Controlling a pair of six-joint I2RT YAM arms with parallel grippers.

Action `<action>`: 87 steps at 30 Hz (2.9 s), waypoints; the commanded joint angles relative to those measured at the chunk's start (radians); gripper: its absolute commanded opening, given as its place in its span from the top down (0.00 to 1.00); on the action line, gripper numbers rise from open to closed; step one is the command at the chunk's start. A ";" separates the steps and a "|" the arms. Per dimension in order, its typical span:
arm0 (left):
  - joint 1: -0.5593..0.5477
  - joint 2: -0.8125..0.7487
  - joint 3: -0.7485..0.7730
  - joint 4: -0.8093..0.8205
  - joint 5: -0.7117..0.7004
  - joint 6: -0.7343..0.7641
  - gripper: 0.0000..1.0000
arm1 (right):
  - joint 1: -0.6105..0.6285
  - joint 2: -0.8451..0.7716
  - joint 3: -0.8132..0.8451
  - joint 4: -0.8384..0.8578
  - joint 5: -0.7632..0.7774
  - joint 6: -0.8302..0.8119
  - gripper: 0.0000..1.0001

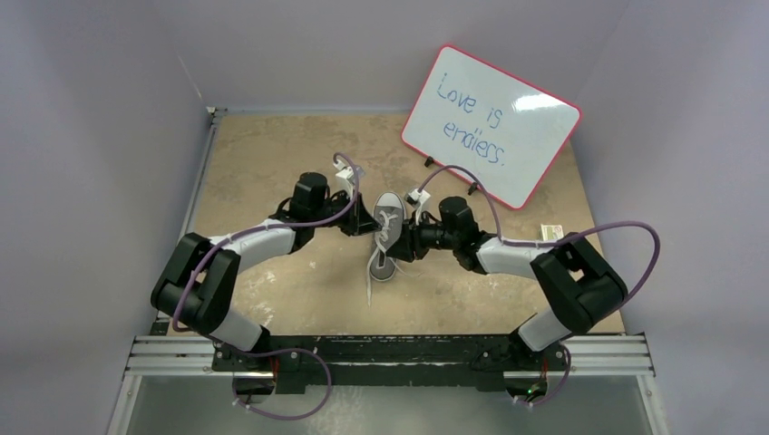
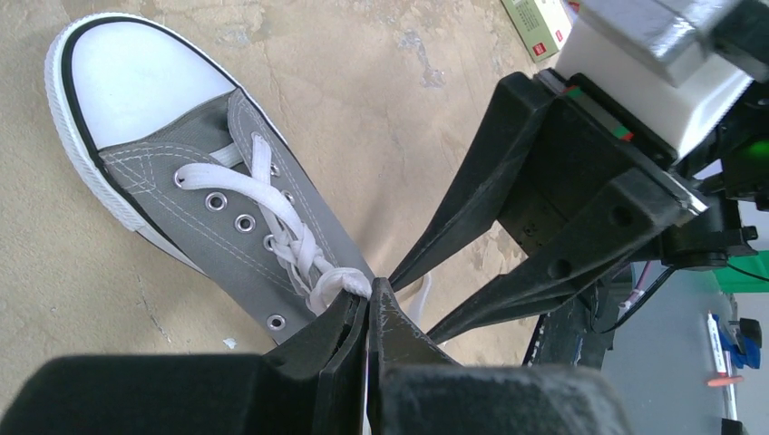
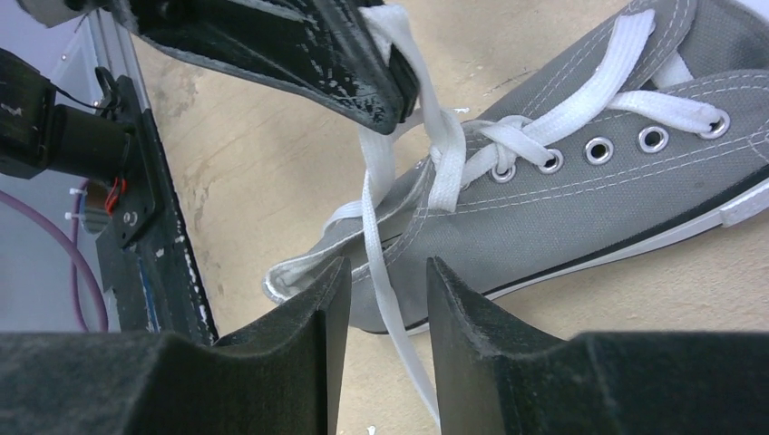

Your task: Tie the shoes

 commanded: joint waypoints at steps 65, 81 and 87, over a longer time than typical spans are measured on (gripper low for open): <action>-0.100 -0.137 -0.237 0.258 -0.128 -0.231 1.00 | -0.030 -0.082 -0.023 -0.140 0.008 0.056 1.00; -0.100 -0.156 -0.318 0.286 -0.166 -0.272 1.00 | -0.030 -0.178 0.007 -0.233 0.050 0.035 1.00; -0.100 -0.184 -0.281 0.096 -0.174 -0.196 1.00 | -0.030 -0.127 0.035 -0.214 0.013 0.027 1.00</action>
